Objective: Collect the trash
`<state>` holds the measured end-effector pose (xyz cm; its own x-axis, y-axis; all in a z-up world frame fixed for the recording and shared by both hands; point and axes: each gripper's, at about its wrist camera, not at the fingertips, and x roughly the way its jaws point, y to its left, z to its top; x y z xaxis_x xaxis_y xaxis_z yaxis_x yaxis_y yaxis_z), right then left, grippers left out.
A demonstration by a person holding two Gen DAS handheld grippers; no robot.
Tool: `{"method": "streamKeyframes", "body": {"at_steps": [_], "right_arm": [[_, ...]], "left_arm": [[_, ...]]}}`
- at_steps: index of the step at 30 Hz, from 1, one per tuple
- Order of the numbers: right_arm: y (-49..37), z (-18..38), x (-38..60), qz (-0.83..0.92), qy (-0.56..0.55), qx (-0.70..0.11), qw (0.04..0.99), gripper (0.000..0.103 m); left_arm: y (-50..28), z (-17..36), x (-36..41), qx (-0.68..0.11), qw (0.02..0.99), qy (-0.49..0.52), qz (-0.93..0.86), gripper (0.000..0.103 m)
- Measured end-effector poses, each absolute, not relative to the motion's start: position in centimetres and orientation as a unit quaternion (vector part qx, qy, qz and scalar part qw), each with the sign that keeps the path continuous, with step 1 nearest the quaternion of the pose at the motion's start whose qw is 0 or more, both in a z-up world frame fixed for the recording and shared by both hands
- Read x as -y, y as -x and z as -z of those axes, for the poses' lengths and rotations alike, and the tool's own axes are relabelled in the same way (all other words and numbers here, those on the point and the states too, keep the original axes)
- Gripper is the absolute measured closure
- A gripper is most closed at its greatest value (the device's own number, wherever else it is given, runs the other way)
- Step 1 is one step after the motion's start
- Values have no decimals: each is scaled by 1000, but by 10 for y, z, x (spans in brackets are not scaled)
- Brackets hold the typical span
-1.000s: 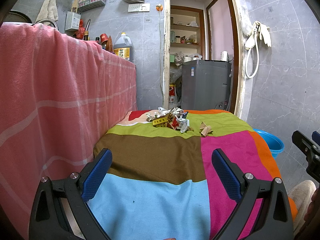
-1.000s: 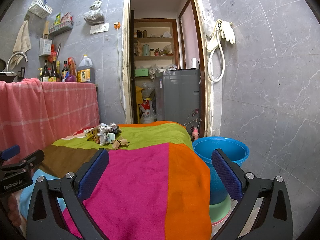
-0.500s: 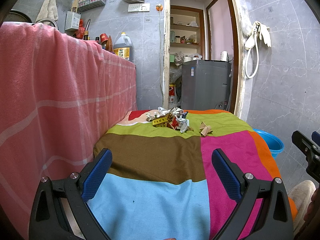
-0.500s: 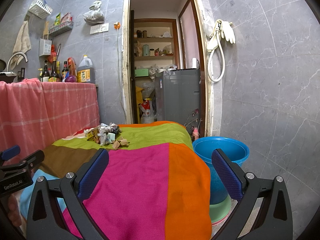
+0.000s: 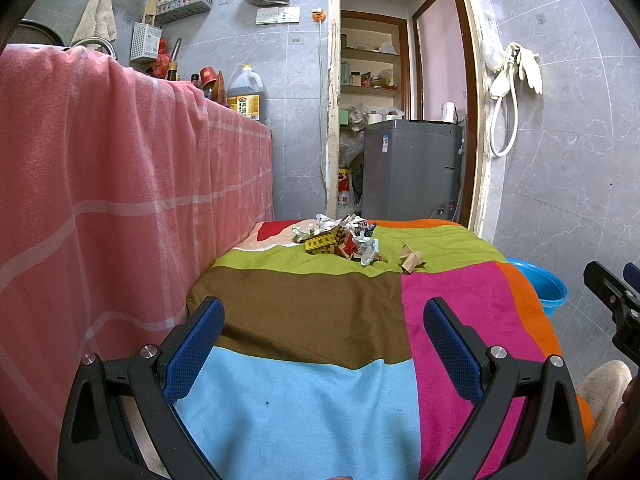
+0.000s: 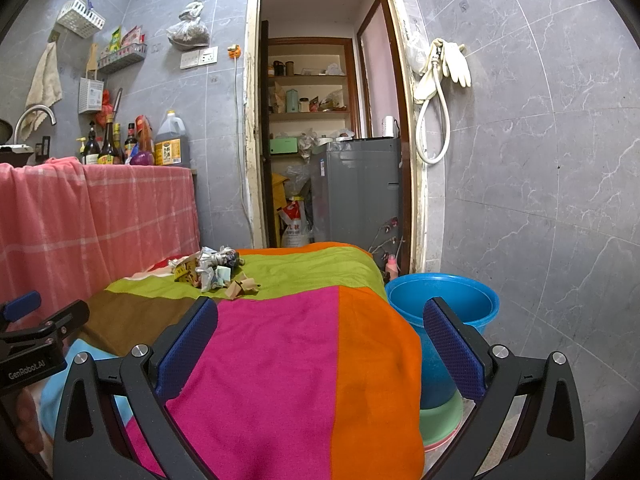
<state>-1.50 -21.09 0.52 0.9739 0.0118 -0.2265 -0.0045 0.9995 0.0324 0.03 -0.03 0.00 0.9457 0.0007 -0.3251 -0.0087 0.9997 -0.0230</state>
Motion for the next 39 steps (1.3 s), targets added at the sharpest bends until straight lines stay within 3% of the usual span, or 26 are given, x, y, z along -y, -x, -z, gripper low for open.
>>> {"method": "streamKeyframes", "body": {"at_steps": [39], "right_arm": [[3, -3, 202, -14, -20, -118, 993, 0]], "left_arm": [[-9, 3, -11, -167, 985, 18, -26, 5]]}}
